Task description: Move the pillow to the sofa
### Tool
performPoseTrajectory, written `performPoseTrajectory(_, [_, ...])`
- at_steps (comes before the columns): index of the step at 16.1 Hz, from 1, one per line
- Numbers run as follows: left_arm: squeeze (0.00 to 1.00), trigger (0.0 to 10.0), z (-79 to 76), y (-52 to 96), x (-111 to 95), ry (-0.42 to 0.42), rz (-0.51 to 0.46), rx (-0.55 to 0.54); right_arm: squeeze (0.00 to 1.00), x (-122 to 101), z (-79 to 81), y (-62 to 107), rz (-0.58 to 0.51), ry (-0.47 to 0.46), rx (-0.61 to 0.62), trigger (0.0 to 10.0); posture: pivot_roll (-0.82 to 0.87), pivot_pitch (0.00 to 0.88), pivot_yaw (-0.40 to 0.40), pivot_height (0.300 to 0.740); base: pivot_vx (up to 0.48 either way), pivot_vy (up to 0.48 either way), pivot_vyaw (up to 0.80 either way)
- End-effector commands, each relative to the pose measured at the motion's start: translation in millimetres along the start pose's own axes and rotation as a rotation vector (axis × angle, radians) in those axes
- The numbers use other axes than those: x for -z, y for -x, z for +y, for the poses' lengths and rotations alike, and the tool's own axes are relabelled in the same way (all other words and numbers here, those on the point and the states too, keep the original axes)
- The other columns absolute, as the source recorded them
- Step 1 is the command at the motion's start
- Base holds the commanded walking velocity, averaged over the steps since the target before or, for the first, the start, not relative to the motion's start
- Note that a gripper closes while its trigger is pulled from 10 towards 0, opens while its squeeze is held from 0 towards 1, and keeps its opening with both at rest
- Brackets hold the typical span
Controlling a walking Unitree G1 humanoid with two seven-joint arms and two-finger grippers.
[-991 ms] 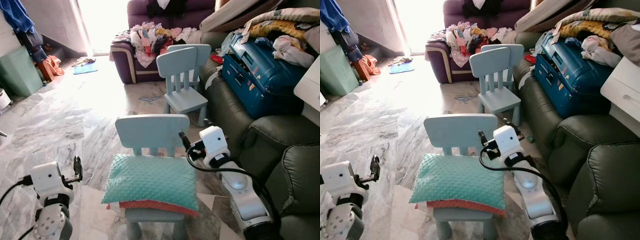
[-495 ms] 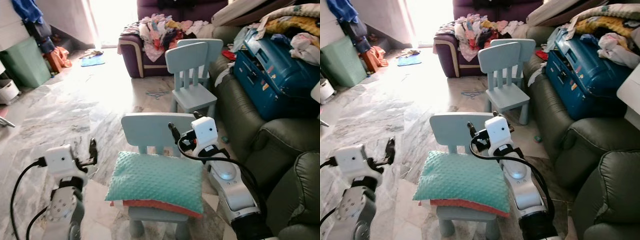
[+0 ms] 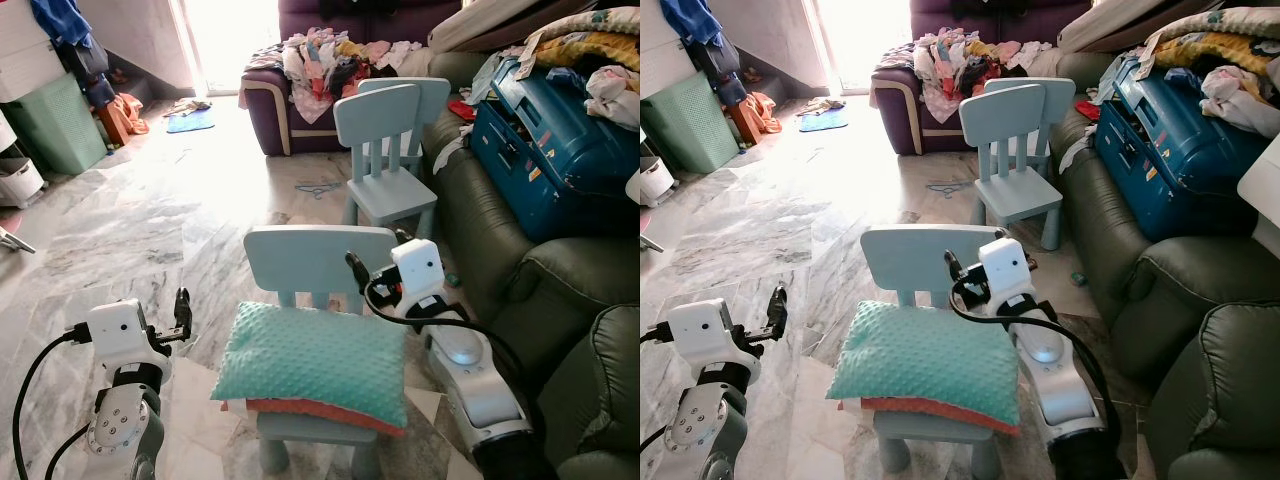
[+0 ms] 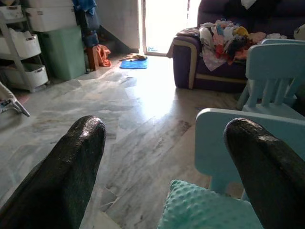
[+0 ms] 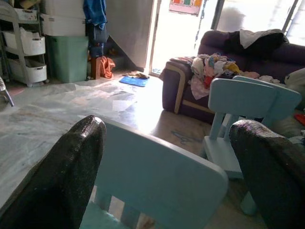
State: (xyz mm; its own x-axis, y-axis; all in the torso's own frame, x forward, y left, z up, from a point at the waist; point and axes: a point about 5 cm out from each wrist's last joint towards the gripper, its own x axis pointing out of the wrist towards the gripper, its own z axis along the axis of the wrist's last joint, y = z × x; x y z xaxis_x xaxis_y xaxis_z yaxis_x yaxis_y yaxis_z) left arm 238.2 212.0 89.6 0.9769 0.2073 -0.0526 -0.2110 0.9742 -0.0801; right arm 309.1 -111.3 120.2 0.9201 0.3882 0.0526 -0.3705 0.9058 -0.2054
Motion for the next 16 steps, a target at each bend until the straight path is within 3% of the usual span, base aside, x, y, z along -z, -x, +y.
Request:
performPoseTrajectory(1, [0.0,10.0,8.3,1.9,-6,-0.011,-0.022,-0.034,0.0,-5,-3.2,1.8,-0.015,-0.005,0.008,10.0,-0.15,0.007,0.075,0.74,0.0,0.0,0.0])
performPoseTrajectory(7, [0.0,10.0,20.2,12.1,-1,-0.054,-0.03,-0.042,0.0,14,-13.5,33.8,0.064,0.028,0.008,10.0,-0.16,0.008,0.075,0.74,0.0,0.0,0.0])
performPoseTrajectory(16, [0.0,10.0,9.7,9.9,-1,-0.029,-0.033,-0.01,0.0,13,-11.1,32.7,0.063,0.023,0.005,10.0,-0.16,0.009,0.079,0.74,0.0,0.0,0.0])
